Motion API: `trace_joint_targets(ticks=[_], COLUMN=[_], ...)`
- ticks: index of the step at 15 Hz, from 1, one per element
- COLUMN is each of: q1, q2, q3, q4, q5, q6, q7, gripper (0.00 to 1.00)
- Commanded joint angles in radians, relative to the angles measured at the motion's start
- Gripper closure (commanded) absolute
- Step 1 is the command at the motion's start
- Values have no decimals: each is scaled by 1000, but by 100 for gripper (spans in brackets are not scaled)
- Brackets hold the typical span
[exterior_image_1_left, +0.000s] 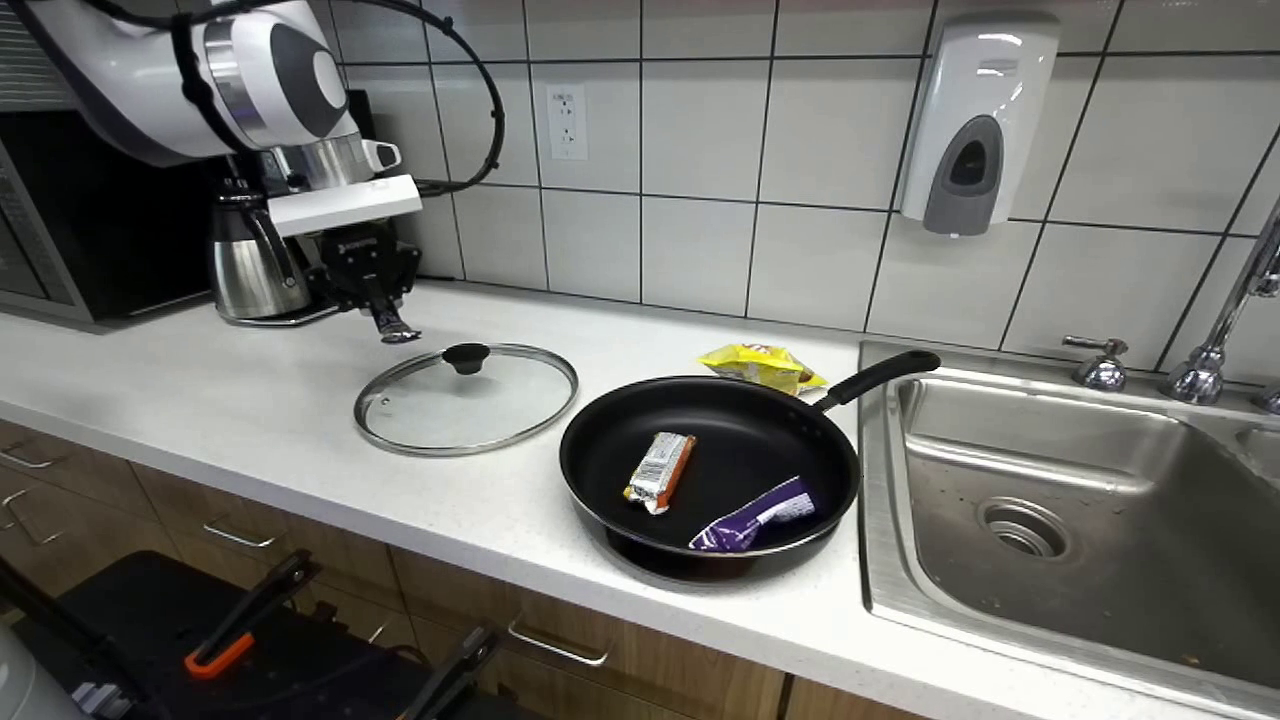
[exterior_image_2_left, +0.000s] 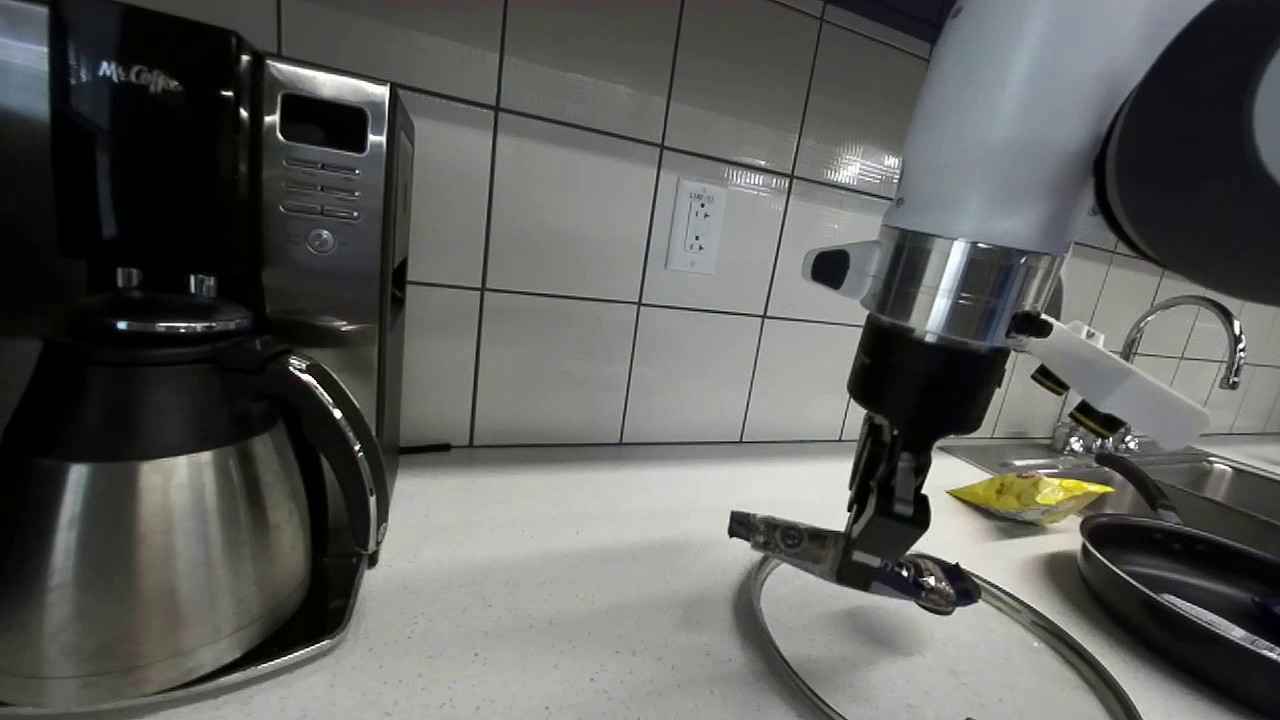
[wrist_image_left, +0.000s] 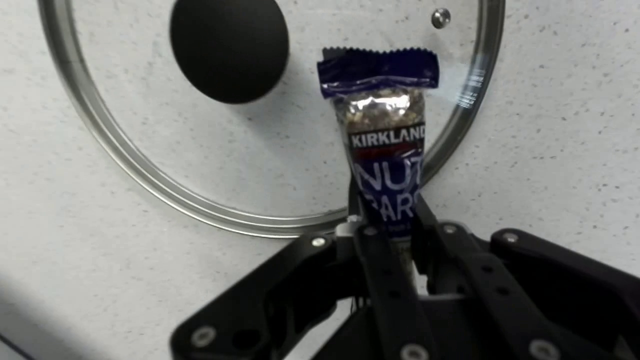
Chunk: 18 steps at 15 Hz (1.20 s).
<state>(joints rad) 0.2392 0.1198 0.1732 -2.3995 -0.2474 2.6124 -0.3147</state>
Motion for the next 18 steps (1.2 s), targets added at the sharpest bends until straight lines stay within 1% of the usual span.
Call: trace_joint_targets(ticks=[1,6,10,13,18], q1=[-36,-86,-132,-172,-251], q2=[-121,-229,-311,-376,-468], q3=[-26,-60,-75,-83,-96], q4=[-55,-94,-152,-209,-286], q5=[-51,-76,-99,-124,-171], q6=[-72,-178,-217,-247,-332], q7=[87,177,282,365,481], gripper=[96,96,96,96,96])
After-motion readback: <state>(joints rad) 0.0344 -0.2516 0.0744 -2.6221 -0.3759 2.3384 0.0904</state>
